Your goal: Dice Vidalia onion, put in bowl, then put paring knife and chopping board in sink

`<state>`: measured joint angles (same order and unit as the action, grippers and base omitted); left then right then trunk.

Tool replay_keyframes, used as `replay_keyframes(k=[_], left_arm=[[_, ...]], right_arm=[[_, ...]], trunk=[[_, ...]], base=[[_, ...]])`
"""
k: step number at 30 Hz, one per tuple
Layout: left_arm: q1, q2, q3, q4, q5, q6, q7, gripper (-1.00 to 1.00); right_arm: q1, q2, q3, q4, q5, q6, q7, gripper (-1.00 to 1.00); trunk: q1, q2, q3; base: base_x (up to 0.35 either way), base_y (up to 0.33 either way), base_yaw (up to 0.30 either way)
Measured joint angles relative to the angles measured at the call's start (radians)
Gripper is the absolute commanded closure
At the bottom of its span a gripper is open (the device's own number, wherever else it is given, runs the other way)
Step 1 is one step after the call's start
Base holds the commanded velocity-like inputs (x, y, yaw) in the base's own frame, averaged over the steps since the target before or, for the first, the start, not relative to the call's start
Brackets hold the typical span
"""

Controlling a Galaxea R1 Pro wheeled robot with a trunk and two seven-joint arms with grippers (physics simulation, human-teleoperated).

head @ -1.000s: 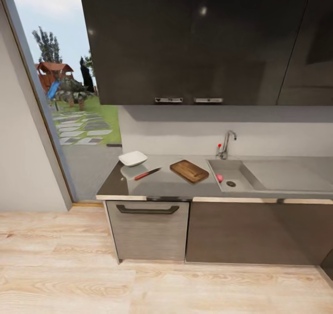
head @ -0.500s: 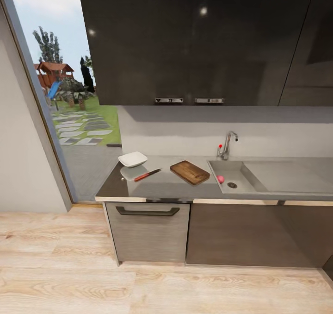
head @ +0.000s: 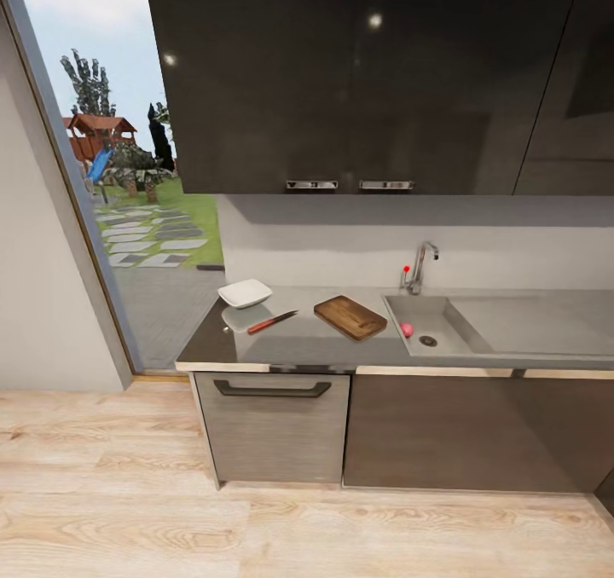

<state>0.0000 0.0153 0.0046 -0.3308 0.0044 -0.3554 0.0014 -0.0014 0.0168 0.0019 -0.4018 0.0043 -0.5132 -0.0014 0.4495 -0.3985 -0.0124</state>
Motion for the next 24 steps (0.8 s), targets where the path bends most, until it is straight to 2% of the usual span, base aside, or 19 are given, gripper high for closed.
replay_keyframes(k=[10,12,13,14,15,16,17,20,21,22,23,24], left_arm=[[0.0,0.0,-0.001,0.0,-0.001,0.0,0.0,-1.0],[0.0,0.0,-0.001,-0.001,-0.001,0.0,0.0,-1.0],[0.0,0.0,-0.001,-0.001,0.0,-0.001,-0.001,-1.0],[0.0,0.0,-0.002,0.0,0.0,-0.001,-0.002,-1.0],[0.0,0.0,-0.002,0.0,0.0,-0.001,-0.002,-1.0],[0.0,0.0,-0.003,0.0,0.001,0.0,-0.003,-1.0],[0.0,0.0,-0.003,0.0,0.001,0.0,-0.003,-1.0],[0.0,0.0,-0.003,0.001,0.001,0.0,-0.005,-1.0],[0.0,0.0,-0.003,0.001,0.001,0.0,-0.005,-1.0],[0.0,0.0,-0.003,0.001,0.001,0.0,-0.005,-1.0],[0.0,0.0,-0.003,0.001,0.001,0.0,-0.005,-1.0],[0.0,0.0,-0.003,0.001,0.001,0.0,-0.005,-1.0]], right_arm=[[-0.001,0.001,-0.003,-0.027,-0.005,0.012,-0.006,-1.0],[-0.002,0.002,-0.004,-0.073,-0.005,0.031,-0.028,-1.0],[-0.003,0.004,-0.004,-0.126,-0.005,0.063,-0.059,-1.0],[-0.004,0.007,-0.004,-0.226,-0.005,0.154,-0.116,-1.0],[-0.004,0.007,-0.004,-0.271,-0.006,0.198,-0.138,-1.0],[-0.005,0.008,-0.003,-0.344,-0.006,0.29,-0.173,-1.0],[-0.005,0.008,-0.003,-0.385,-0.007,0.34,-0.188,-1.0],[-0.012,0.009,-0.003,-0.612,-0.006,0.579,-0.234,-1.0],[-0.018,0.009,-0.003,-0.681,-0.006,0.638,-0.241,-1.0],[-0.021,0.009,-0.003,-0.715,-0.006,0.666,-0.244,-1.0],[-0.043,0.009,-0.003,-0.812,-0.004,0.76,-0.259,-1.0],[-0.054,0.009,-0.003,-0.84,-0.004,0.787,-0.265,-1.0]], trunk=[[0.0,0.0,0.0],[0.0,0.0,0.0],[0.0,0.0,0.0],[0.0,0.0,0.0],[0.0,0.0,0.0],[0.0,0.0,0.0],[0.0,0.0,0.0],[0.0,0.0,0.0],[0.0,0.0,0.0],[0.0,0.0,0.0],[0.0,0.0,0.0],[0.0,0.0,0.0]], base=[[0.0,0.0,0.0],[0.0,0.0,0.0],[0.0,0.0,0.0],[0.0,0.0,0.0],[0.0,0.0,0.0],[0.0,0.0,0.0],[0.0,0.0,0.0],[0.0,0.0,0.0],[0.0,0.0,0.0],[0.0,0.0,0.0],[0.0,0.0,0.0],[0.0,0.0,0.0]])
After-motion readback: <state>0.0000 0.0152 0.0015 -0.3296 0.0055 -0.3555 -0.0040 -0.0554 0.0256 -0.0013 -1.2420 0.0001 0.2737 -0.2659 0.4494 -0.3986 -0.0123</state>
